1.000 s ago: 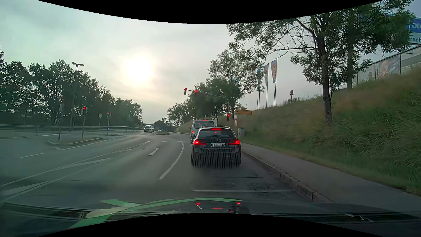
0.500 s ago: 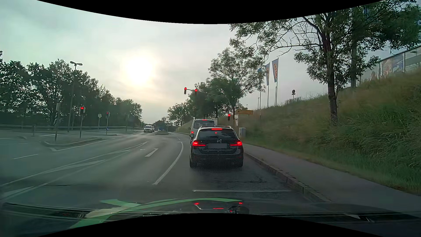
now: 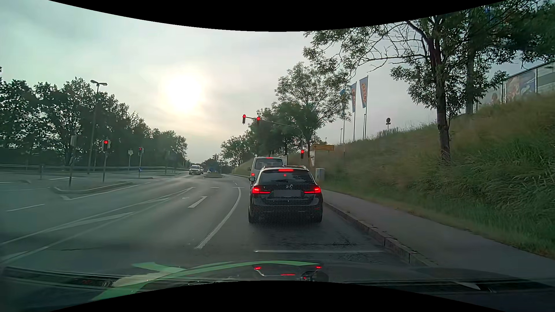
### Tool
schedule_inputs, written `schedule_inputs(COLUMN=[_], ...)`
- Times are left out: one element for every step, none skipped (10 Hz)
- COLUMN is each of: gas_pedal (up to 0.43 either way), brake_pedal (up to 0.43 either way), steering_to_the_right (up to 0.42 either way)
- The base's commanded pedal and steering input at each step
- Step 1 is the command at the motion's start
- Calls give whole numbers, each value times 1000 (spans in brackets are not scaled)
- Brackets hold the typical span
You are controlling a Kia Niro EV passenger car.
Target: Follow the waypoints while adhering to traffic rules and regulations
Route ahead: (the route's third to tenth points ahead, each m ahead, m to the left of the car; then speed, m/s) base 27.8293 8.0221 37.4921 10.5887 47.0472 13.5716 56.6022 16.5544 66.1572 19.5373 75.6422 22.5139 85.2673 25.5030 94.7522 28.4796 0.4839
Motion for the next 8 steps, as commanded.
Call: schedule_inputs(gas_pedal=[0,0,0,0,0,0,0,0], brake_pedal=[128,134,128,134,128,134,134,134], steering_to_the_right=[-12,-10,-8,-9,-9,-9,-8,-9])
